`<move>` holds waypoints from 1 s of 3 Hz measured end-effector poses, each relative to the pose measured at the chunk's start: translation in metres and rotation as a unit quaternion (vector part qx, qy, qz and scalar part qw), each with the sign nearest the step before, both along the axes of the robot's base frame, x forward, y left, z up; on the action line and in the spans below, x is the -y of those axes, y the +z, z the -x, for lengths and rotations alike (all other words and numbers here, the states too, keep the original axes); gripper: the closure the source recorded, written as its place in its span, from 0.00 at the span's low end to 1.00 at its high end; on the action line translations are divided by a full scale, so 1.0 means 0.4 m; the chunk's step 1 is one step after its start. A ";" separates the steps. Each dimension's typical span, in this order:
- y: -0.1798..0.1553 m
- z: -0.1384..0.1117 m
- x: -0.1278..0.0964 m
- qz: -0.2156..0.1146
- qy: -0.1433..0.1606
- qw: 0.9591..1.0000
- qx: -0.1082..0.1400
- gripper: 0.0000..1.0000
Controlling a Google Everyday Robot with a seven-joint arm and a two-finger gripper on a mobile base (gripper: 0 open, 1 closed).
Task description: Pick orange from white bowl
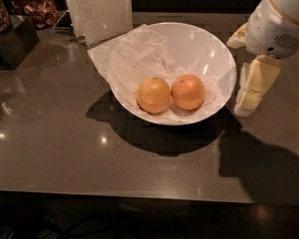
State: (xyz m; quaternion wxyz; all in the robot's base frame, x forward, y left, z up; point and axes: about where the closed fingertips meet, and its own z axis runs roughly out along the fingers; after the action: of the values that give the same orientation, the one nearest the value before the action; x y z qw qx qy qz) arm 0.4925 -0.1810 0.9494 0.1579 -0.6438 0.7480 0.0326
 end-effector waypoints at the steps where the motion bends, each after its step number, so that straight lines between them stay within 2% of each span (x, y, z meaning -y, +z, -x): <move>1: -0.054 -0.058 -0.056 -0.021 0.026 0.999 -0.026 0.00; 2: -0.057 -0.065 -0.058 -0.022 0.025 0.999 -0.024 0.00; 3: -0.070 -0.079 -0.058 -0.050 0.012 0.998 -0.023 0.00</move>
Offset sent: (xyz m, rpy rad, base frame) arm 0.0208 0.0201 -0.0194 0.0377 0.0477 0.0474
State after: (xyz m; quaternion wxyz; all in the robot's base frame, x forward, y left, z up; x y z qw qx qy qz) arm 0.5242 -0.1580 0.9212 0.1721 -0.6428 0.7414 0.0864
